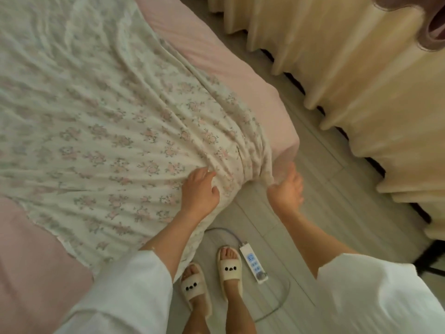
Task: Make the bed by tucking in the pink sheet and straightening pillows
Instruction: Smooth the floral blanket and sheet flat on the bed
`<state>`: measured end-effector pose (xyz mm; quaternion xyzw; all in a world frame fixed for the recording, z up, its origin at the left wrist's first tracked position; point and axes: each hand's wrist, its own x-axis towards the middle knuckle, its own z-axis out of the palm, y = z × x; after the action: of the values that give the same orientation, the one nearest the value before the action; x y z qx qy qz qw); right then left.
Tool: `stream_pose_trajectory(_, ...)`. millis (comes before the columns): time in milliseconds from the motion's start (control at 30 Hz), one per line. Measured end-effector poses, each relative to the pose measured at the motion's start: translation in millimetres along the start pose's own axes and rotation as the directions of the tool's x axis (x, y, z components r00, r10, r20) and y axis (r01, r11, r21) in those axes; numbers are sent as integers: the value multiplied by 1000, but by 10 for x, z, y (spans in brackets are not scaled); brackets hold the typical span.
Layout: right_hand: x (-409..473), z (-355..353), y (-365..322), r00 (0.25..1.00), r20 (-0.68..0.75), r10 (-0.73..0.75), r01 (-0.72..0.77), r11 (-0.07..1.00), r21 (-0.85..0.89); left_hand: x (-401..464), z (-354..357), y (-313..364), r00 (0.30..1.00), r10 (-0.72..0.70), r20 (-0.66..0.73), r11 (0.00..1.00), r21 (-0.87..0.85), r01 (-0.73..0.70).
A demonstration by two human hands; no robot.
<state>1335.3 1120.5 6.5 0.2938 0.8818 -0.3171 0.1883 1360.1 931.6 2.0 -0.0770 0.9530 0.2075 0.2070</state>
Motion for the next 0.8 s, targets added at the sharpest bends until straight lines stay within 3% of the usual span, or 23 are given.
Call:
stream_pose_trajectory(133, 2, 253, -158, 936, 165, -312, 322, 946, -35, 80, -53, -77, 994, 3, -109, 993, 116, 10)
stream_pose_trajectory(333, 104, 616, -591, 775, 339, -533, 618, 752, -230, 224, -172, -498, 976, -139, -170, 957, 230, 176)
stream_pose_trajectory(400, 183, 765, -746, 758, 424, -495, 635, 710, -305, 289, -204, -654, 966, -231, -117, 941, 226, 253)
stream_pose_trajectory(500, 340, 974, -912, 776, 531, -339, 581, 711, -395, 440, -217, -816, 963, -269, 17, 940, 222, 259)
stream_pose_trajectory(800, 493, 1199, -1152, 821, 535, -197, 502, 695, -515, 752, -225, -1044, 956, -237, 172, 969, 114, 220)
